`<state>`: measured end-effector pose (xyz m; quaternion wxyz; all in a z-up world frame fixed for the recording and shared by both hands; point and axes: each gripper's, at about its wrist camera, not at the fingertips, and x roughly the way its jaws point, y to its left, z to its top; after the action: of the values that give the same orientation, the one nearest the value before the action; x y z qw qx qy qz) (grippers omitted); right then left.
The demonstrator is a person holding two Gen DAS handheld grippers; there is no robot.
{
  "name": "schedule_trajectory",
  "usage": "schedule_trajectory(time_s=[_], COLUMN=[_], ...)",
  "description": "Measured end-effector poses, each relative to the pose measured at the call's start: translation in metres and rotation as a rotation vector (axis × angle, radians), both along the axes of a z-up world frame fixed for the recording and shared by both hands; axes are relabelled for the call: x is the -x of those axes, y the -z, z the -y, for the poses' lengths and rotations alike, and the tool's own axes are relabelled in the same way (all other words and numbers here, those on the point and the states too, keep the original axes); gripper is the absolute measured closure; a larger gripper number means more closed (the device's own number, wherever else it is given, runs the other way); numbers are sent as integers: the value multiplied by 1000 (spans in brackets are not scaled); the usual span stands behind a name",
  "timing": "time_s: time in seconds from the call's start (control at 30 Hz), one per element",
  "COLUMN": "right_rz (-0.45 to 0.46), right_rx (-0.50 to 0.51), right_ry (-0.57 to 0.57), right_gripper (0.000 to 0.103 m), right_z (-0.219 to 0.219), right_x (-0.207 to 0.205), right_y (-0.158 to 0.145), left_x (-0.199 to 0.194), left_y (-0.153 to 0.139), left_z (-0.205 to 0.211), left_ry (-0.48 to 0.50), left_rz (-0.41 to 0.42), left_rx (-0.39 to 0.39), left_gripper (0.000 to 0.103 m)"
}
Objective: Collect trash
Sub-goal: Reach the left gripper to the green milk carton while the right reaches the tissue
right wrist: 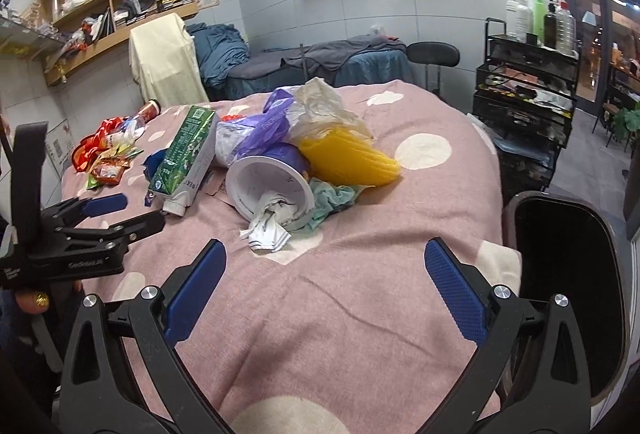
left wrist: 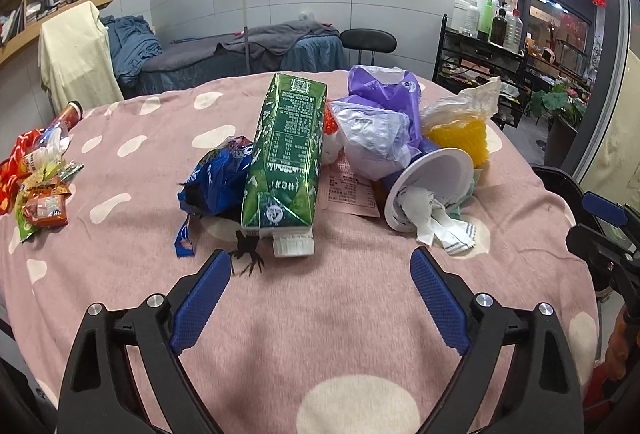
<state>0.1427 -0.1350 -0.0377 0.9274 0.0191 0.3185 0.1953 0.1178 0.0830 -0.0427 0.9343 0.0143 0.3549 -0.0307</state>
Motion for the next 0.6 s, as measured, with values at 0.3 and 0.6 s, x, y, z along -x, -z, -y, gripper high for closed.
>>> schedule_trajectory(time_s=[0.3, 0.6], right_rz=[-71, -128], right_rx=[45, 42], right_ry=[-109, -134], right_gripper=[9, 16], right_z=[-38, -51], right_x=[-25, -39], right_y=[5, 12], left_x=[-38, -85], left_y=[1, 2], left_z=[-13, -15], left_ry=[-15, -7], left_rz=[-57, -121], left_rx=[15, -23], left_gripper=[20, 29])
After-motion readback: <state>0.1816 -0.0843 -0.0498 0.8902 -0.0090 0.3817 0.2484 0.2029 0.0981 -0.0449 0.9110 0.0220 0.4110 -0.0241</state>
